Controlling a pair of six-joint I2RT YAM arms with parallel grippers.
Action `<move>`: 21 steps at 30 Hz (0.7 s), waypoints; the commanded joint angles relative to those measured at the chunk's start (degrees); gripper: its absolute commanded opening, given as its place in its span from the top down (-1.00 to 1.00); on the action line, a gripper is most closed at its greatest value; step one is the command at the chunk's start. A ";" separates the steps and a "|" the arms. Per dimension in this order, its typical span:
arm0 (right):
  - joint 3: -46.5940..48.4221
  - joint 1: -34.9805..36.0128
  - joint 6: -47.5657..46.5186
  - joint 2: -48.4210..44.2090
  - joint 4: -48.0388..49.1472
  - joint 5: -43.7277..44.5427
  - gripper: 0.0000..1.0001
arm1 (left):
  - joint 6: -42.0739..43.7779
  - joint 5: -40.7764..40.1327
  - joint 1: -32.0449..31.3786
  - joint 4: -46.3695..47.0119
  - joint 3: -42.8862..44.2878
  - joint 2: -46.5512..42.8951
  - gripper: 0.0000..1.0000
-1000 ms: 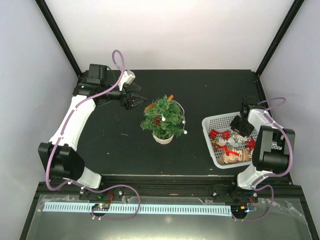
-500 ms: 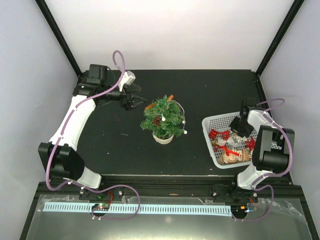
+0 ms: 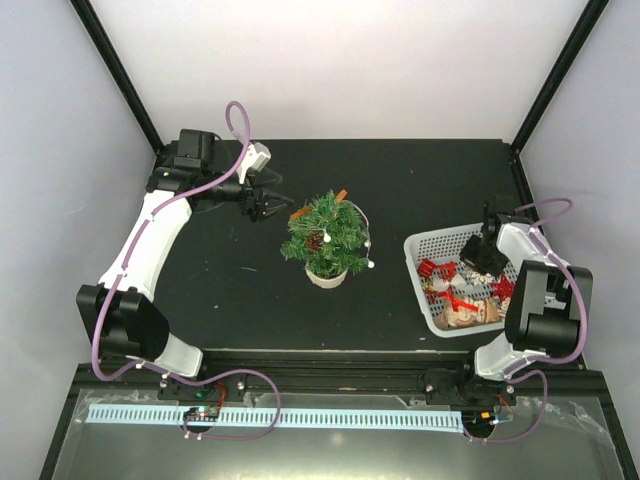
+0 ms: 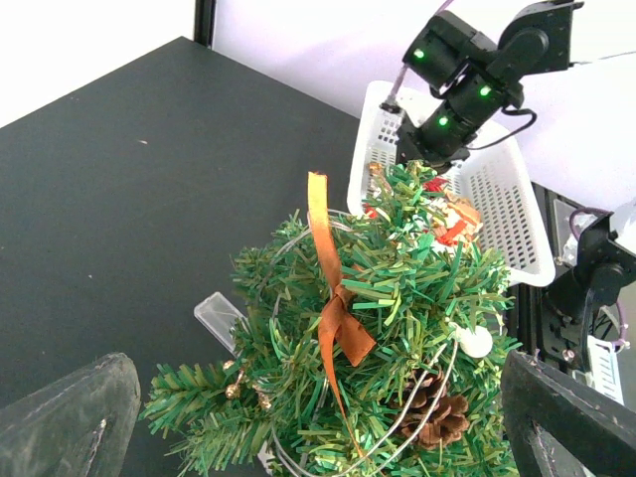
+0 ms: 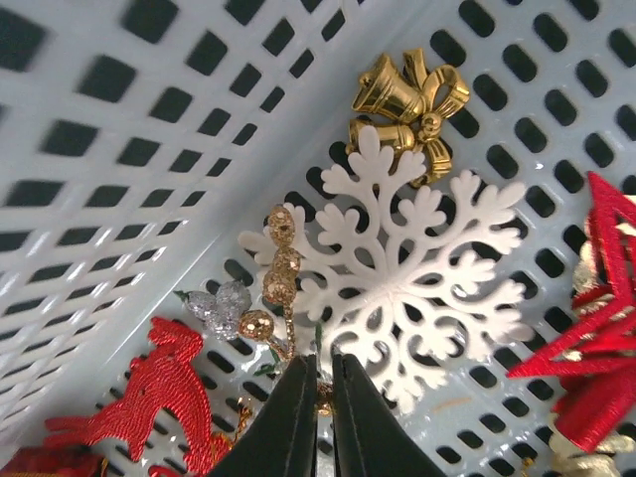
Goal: Decorate the small christmas tree
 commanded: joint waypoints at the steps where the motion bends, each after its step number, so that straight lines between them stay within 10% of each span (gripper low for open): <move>1: 1.44 -0.36 -0.10 -4.86 -3.22 0.37 0.86 | -0.30 1.48 -0.19 0.07 0.64 -0.05 -0.98; 17: -0.46 0.87 3.54 -16.72 -9.58 -2.09 0.95 | -0.05 1.42 -0.19 -0.20 0.31 0.35 -0.98; 21: -0.27 0.89 4.40 -14.87 -8.08 -2.69 0.56 | -0.45 1.87 -0.30 -0.03 0.38 0.74 -0.98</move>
